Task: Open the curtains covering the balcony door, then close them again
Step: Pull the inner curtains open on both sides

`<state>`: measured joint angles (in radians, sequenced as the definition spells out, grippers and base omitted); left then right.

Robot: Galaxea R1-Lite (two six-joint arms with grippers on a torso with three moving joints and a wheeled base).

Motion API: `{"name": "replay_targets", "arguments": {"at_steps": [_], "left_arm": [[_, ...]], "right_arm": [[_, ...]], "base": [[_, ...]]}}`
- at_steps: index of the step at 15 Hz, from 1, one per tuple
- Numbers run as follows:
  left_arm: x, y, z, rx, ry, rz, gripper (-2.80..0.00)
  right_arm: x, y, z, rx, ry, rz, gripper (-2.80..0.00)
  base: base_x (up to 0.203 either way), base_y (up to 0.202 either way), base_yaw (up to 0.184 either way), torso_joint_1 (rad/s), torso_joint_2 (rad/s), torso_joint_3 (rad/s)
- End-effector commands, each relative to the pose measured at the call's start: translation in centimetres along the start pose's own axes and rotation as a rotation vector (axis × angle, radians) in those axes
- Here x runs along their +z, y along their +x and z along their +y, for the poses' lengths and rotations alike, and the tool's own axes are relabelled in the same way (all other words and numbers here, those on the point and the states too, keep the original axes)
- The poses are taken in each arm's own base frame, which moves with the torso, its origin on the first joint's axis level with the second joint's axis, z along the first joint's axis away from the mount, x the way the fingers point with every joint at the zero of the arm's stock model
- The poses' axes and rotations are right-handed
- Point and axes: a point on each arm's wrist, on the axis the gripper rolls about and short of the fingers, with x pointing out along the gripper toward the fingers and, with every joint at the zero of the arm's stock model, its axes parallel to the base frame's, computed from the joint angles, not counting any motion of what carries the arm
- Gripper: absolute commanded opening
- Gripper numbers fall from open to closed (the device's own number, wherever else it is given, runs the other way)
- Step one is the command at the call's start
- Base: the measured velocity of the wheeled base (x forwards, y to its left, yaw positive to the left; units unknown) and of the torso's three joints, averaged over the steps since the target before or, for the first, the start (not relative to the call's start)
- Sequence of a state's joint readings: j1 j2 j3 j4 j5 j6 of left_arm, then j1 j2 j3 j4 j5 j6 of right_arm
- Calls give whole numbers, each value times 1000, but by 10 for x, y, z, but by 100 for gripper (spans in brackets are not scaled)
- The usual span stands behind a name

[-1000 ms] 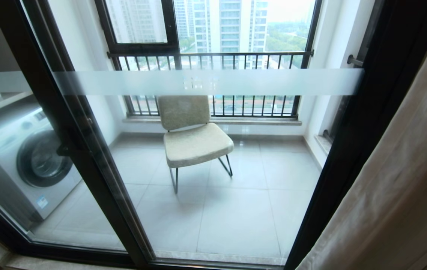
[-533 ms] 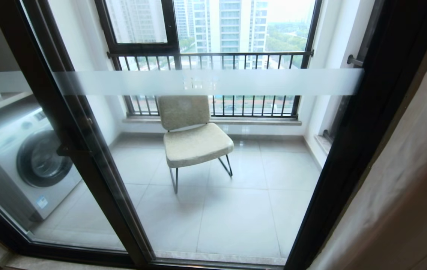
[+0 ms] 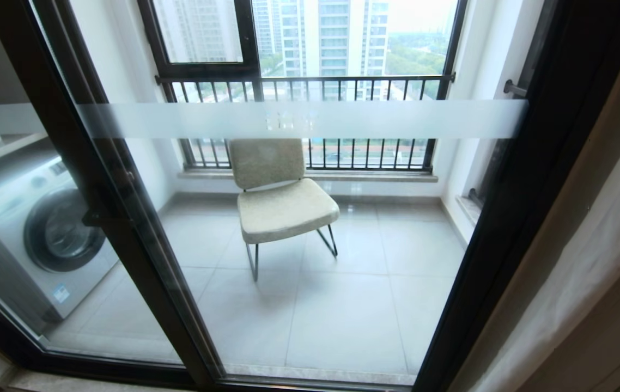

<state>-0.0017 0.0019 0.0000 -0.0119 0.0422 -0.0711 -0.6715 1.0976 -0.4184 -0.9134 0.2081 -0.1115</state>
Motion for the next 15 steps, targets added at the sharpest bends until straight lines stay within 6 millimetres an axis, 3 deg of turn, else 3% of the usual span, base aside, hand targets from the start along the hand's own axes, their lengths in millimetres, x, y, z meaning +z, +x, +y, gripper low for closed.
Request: {"name": "replay_targets", "arguments": {"at_steps": [1,13,14,15], "left_arm": [[0,0,0,1,-1,-1,-280],[0,0,0,1,-1,-1,-280],[0,0,0,1,-1,-1,-280],[0,0,0,1,-1,-1,-280]], "right_arm": [[-4,-31,7,0,-18,-25,0],[-22,-91,35,191,-43,-123,0],[-24,-96,37,217,-46,-136,-280],[-28,-102,40,256,-50,-146,-280]], "base": [[0,0,0,0,0,0],[0,0,0,0,0,0],[0,0,0,0,0,0],[0,0,0,0,0,0]]}}
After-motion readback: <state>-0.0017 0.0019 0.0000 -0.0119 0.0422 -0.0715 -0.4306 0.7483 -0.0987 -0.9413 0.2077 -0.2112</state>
